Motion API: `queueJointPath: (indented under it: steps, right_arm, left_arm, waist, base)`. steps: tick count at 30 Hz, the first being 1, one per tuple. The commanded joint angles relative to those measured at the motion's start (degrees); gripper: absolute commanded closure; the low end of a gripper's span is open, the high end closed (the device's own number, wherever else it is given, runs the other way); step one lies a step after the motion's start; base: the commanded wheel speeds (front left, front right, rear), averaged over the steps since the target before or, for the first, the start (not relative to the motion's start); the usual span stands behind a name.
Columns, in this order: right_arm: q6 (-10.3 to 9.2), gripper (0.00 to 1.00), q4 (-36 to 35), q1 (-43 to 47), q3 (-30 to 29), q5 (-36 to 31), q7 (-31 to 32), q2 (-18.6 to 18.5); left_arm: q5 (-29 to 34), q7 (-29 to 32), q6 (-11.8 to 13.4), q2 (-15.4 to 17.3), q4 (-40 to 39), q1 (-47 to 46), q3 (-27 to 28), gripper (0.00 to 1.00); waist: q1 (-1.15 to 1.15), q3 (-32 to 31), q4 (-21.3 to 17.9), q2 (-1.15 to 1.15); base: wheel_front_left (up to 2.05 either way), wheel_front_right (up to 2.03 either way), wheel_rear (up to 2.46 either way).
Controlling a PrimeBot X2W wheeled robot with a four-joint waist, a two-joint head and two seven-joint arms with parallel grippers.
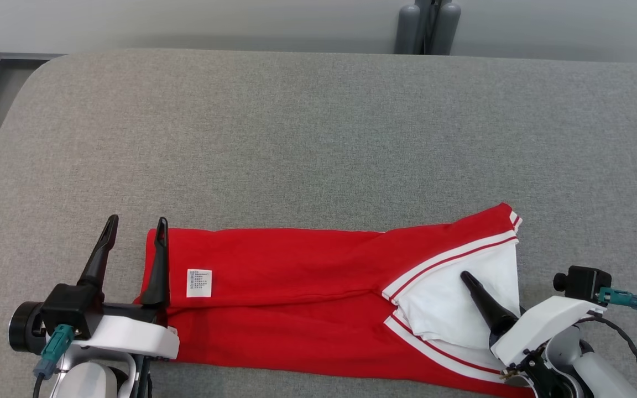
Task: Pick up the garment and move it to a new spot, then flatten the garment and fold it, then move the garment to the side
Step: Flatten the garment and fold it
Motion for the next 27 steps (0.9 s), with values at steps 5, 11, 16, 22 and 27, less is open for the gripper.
queueJointPath:
  steps: [5,11,16,22,27]
  right_arm:
    - [-0.06,1.0,3.2,-0.5,1.0,0.8,-2.6,-1.0]
    - [-0.2,1.0,6.1,-2.8,1.4,0.6,-5.1,-2.9]
    - [-0.2,1.0,7.9,-4.3,2.3,0.1,-5.8,-4.7]
    - [-0.2,1.0,9.9,-5.8,3.8,-1.3,-6.5,-7.8]
    - [-0.19,1.0,11.6,-7.2,4.1,-2.2,-6.3,-11.5]
  left_arm:
    - [0.1,-0.2,-0.2,0.2,0.2,-1.1,0.0,0.0]
    - [0.1,-0.2,-0.2,0.2,0.5,-1.3,-0.3,0.0]
    - [0.0,-0.2,-0.2,0.2,0.7,-1.2,-0.5,0.0]
    - [-0.3,-0.2,-0.3,0.2,0.9,-0.9,-0.5,0.0]
    - [-0.5,-0.2,-0.3,0.2,0.9,-0.5,-0.4,0.0]
  waist:
    - [0.0,0.2,-0.3,0.0]
    - [0.0,0.1,-0.4,0.0]
    - [0.0,-0.2,-0.2,0.0]
    - [0.0,-0.7,0.1,0.0]
    - [0.0,-1.1,0.2,0.0]
  base:
    - [0.0,0.0,0.0]
    - [0.0,0.0,0.0]
    - [0.0,0.0,0.0]
    - [0.0,0.0,0.0]
    - [0.0,0.0,0.0]
